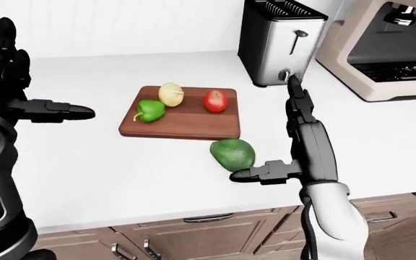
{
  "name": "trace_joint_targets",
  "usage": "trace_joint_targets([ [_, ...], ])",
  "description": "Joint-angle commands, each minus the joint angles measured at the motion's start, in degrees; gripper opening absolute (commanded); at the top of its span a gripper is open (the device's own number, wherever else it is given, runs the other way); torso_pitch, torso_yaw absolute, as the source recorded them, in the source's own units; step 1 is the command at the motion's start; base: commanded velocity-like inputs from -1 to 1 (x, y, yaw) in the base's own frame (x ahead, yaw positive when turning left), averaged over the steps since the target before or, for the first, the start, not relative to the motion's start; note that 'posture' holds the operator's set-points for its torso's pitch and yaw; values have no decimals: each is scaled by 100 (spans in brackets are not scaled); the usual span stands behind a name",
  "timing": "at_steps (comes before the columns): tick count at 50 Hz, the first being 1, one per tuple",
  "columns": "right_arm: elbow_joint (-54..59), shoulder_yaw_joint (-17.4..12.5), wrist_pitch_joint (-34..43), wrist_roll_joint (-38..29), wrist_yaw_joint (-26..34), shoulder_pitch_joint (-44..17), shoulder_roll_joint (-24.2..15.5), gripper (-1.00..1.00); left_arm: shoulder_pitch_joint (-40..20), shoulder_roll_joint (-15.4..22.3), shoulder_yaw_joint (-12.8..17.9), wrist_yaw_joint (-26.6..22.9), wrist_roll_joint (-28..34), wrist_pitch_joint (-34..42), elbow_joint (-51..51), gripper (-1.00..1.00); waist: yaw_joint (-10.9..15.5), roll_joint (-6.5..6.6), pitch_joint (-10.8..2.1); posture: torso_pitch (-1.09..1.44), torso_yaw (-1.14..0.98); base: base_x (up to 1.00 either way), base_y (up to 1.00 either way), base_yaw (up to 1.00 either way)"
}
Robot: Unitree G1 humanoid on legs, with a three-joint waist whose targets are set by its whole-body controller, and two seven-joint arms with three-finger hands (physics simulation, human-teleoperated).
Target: Place the avocado, onion, tomato and bell pepper on the cutting board.
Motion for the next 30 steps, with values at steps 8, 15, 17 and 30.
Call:
trace_joint_targets([
  [8,-35,234,-540,-190,86,135,175,98,-103,140,-9,279,-164,-167,-120,100,-2,52,-130,0,0,0,0,0],
  [15,68,315,-744,-261,186,277,262,36,-95,179,-12,273,-146,-155,-133,100,-11,61,-139,0,0,0,0,0],
  [17,74,337,-765,-286,220,288,276,22,-88,191,-26,258,-124,-165,-137,100,-11,63,-140,0,0,0,0,0],
  [30,365,409,-1094,-346,270,452,389,-9,-131,313,50,128,-21,-136,-169,100,-16,72,-147,0,0,0,0,0],
])
